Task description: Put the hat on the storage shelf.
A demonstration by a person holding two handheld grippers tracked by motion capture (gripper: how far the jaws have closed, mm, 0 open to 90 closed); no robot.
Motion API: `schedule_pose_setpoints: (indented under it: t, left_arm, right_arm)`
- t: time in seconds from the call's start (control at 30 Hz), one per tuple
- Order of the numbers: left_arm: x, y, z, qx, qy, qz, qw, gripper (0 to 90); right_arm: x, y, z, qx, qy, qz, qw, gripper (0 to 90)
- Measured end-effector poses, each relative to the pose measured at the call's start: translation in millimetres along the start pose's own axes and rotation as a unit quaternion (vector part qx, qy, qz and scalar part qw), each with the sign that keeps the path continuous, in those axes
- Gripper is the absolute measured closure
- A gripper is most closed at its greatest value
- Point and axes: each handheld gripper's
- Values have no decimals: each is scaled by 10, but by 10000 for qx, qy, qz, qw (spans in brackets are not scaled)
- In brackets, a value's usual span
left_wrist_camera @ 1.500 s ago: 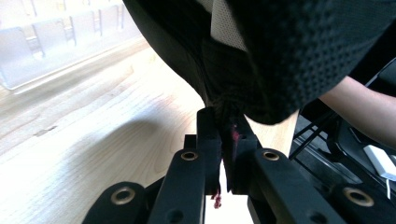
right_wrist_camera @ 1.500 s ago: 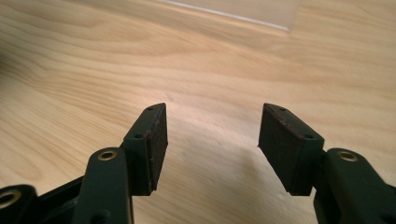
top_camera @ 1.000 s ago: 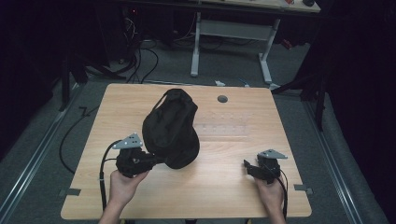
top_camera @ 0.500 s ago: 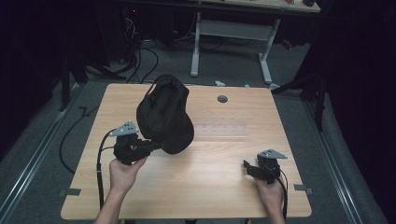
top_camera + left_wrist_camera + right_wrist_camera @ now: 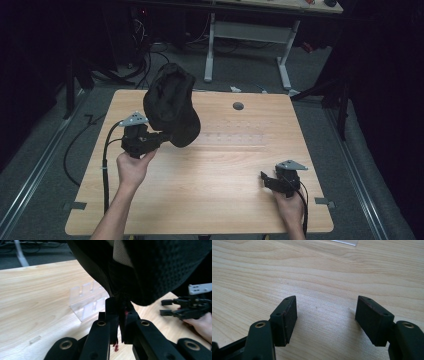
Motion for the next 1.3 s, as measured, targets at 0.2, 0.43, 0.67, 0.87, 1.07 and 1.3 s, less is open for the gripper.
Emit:
schedule_pose_setpoints:
  t: [0.2,0.43,0.67,0.87,1.07,1.3]
  left_arm:
    - [-114,-40,13,-39,94,150,9998,862]
    - [-260,-111,-6,-31,103,302,9995,862]
    - [-367,-137,-44,-169,135,415,9989,861]
    - [-454,-174,-100,-227,82,525,9983,861]
    - [-512,-181,-159,-288,53,586,9979,861]
    - [-529,-168,-232,-458,61,632,9969,861]
  right_arm:
    - [-2,-4,1,8,-1,-6,10000,339]
    - [-2,-3,1,14,-1,-10,10000,339]
    - [-2,-4,1,11,-1,-8,10000,339]
    - [-2,-3,1,16,-2,-11,10000,339]
    - [-2,-3,1,18,1,-13,10000,339]
    - [-2,-4,1,13,1,-15,10000,339]
Point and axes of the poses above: each handheld gripper's, and its own axes: x roughly backward along the jaws, z roughly out of its top, y roughly to its right, and after that the axes turned 9 degrees about x, right-handed
